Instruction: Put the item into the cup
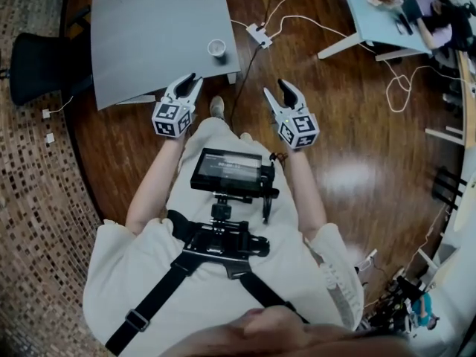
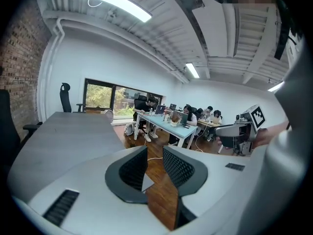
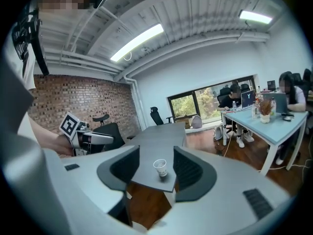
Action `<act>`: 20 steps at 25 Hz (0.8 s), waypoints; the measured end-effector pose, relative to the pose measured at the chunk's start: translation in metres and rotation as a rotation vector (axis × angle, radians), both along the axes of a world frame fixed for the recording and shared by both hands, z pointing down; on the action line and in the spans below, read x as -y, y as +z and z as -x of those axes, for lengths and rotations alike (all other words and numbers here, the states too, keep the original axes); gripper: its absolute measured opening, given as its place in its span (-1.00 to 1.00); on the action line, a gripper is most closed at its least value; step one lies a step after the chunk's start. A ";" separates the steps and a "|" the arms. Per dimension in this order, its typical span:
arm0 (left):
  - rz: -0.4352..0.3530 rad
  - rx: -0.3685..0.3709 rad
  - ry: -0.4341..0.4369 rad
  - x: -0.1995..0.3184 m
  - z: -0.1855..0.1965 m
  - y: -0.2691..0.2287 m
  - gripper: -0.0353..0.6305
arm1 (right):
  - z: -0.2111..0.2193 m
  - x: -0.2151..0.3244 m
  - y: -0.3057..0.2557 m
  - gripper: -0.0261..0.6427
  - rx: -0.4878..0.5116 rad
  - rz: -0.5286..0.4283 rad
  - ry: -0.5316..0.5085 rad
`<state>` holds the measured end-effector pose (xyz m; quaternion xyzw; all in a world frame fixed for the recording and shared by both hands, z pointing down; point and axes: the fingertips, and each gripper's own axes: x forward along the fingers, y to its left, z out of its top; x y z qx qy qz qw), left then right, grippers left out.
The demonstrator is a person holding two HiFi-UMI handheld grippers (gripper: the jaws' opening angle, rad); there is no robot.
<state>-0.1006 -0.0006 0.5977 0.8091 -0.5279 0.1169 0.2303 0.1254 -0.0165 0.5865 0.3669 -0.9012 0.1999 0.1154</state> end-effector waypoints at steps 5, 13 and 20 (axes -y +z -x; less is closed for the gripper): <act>0.011 -0.009 -0.045 -0.044 -0.029 0.001 -0.59 | -0.032 -0.035 -0.001 -0.23 -0.002 0.000 -0.029; 0.042 -0.038 -0.133 -0.119 -0.041 0.015 -0.59 | -0.051 -0.080 0.000 -0.23 0.003 0.000 -0.089; 0.031 -0.035 -0.221 -0.152 -0.034 0.011 -0.59 | -0.051 -0.094 0.001 -0.23 0.008 -0.016 -0.141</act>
